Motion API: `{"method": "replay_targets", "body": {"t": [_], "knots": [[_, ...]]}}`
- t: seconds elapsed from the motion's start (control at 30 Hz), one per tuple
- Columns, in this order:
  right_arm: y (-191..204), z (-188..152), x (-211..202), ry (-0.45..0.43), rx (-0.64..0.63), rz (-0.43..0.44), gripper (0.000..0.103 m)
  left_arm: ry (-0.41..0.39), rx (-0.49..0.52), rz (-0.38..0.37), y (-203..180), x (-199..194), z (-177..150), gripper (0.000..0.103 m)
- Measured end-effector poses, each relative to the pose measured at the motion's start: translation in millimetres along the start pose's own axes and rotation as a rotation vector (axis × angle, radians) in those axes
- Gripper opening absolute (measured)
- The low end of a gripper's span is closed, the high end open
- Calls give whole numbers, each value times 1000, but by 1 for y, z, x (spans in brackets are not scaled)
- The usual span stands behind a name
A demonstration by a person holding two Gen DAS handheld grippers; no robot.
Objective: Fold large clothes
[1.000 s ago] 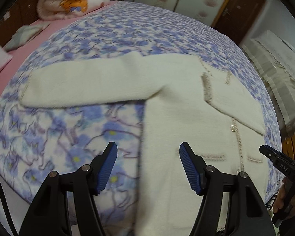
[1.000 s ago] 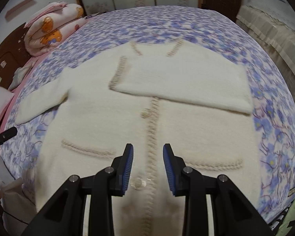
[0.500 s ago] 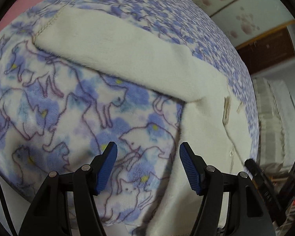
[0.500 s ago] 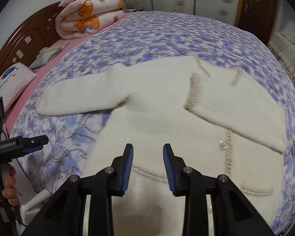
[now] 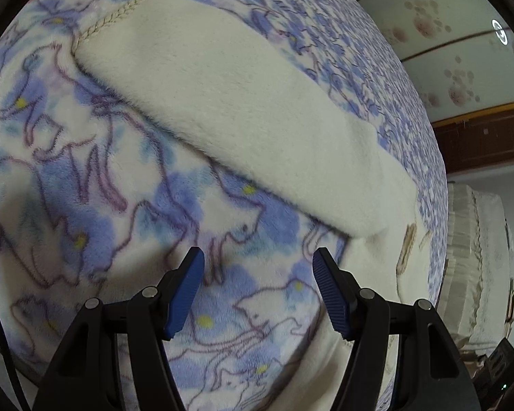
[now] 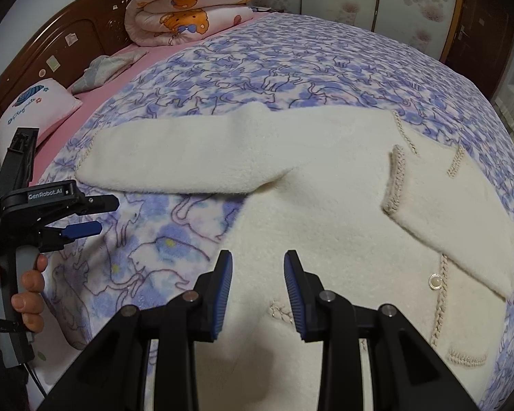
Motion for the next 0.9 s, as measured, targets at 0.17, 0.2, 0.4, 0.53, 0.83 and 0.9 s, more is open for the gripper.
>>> {"method": "replay_targets", "body": {"t": [0.17, 0.2, 0.4, 0.53, 0.83, 0.9], "knots": [[-3, 3, 10, 9, -1, 0, 31, -14, -50, -6, 5, 9, 15, 64], [-4, 3, 13, 11, 0, 1, 31, -26, -51, -11, 4, 9, 18, 64], [-6, 5, 27, 30, -7, 4, 31, -61, -76, 5, 4, 14, 39, 64], [-5, 9, 31, 27, -14, 8, 31, -75, -105, 36, 8, 21, 55, 64], [-2, 12, 42, 30, -56, 2, 31, -47, -187, 45, 18, 43, 83, 64], [-5, 16, 46, 27, -47, 1, 31, -33, -177, 44, 17, 46, 85, 64]]}}
Point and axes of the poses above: each gripper's, at about its wrist camera, not at the fingertips, and x roughly the way its jaws point, y to its left, z to its top, the point moved 10 cm from there along x, roughly the way its jaws point, and after that the axes turned 15 degrees about -x, right-handed, at the moved point
